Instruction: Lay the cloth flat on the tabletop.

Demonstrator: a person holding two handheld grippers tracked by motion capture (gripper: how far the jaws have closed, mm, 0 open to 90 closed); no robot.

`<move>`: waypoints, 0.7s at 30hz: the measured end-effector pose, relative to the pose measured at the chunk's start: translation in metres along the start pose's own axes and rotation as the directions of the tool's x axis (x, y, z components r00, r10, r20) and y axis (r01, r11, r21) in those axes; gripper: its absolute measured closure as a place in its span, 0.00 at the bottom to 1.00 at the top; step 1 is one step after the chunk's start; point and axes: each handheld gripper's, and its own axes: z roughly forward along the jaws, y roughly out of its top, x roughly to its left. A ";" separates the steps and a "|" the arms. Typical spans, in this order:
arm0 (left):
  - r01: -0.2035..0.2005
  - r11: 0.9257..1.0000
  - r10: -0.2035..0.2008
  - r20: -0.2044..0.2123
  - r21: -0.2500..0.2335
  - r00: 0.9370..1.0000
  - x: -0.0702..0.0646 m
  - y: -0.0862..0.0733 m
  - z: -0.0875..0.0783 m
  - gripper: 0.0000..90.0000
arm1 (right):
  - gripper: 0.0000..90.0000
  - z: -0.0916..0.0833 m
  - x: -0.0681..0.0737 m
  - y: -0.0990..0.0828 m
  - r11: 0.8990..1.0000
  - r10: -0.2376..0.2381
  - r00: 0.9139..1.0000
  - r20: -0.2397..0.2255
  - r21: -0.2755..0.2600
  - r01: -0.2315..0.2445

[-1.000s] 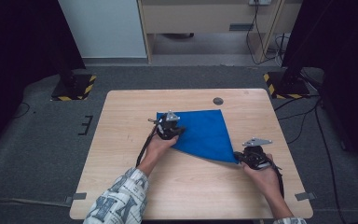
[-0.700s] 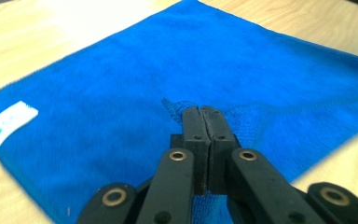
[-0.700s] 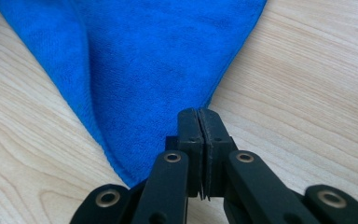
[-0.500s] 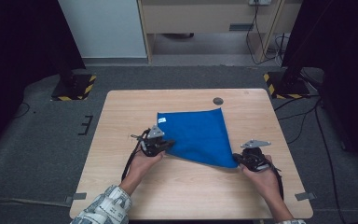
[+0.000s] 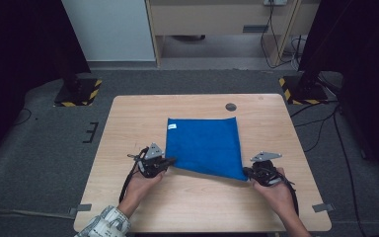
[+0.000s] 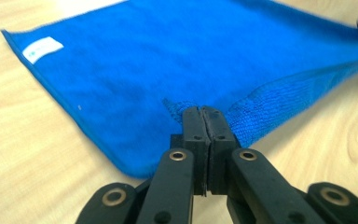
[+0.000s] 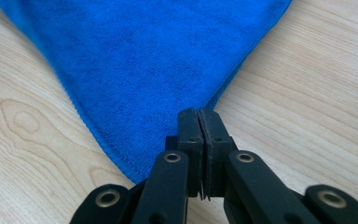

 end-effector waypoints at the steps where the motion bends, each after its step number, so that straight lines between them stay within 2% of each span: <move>1: 0.000 1.000 0.000 0.000 0.005 1.000 -0.002 -0.002 -0.002 0.99 | 0.99 -0.001 -0.001 0.000 1.000 -0.002 1.000 -0.002 0.003 0.002; 6: -0.004 1.000 0.004 0.002 0.016 1.000 -0.010 -0.011 -0.010 0.99 | 0.99 -0.001 -0.003 0.000 1.000 -0.001 1.000 -0.003 0.001 0.001; 8: 0.011 1.000 -0.011 0.004 0.012 1.000 -0.011 -0.012 -0.013 0.99 | 0.99 -0.001 -0.002 0.000 1.000 -0.004 1.000 -0.007 0.003 0.004; 10: 0.003 1.000 -0.003 -0.001 0.013 1.000 -0.013 -0.013 -0.014 0.99 | 0.99 -0.001 -0.002 0.000 1.000 -0.002 1.000 -0.006 0.002 0.002; 16: 0.022 1.000 -0.022 -0.006 0.003 1.000 -0.015 -0.018 -0.021 0.97 | 0.98 -0.002 0.000 -0.001 1.000 -0.010 1.000 -0.023 0.013 0.010; 19: 0.045 0.999 -0.045 -0.022 -0.007 0.999 -0.015 -0.021 -0.025 0.89 | 0.97 -0.002 0.002 -0.002 0.999 -0.028 0.999 -0.027 0.022 0.029; 21: 0.055 0.998 -0.056 -0.023 -0.020 0.998 -0.015 -0.025 -0.031 0.87 | 0.92 -0.003 0.003 -0.003 0.999 -0.031 0.999 -0.030 0.020 0.031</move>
